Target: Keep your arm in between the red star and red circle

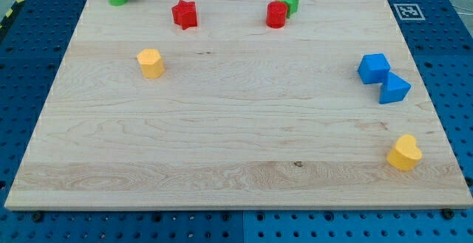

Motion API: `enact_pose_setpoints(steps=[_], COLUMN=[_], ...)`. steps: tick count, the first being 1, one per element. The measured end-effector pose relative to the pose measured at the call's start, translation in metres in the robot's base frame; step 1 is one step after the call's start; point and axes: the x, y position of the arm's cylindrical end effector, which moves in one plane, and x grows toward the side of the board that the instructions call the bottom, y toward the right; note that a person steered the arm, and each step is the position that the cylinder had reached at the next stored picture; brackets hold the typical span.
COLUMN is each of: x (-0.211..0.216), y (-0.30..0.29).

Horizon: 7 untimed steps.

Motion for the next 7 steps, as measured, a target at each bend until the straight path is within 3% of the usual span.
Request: enact_pose_setpoints(steps=[2,4,6,7], x=[0.017,0.017,0.023,0.054], y=[0.07,0.074,0.14,0.171])
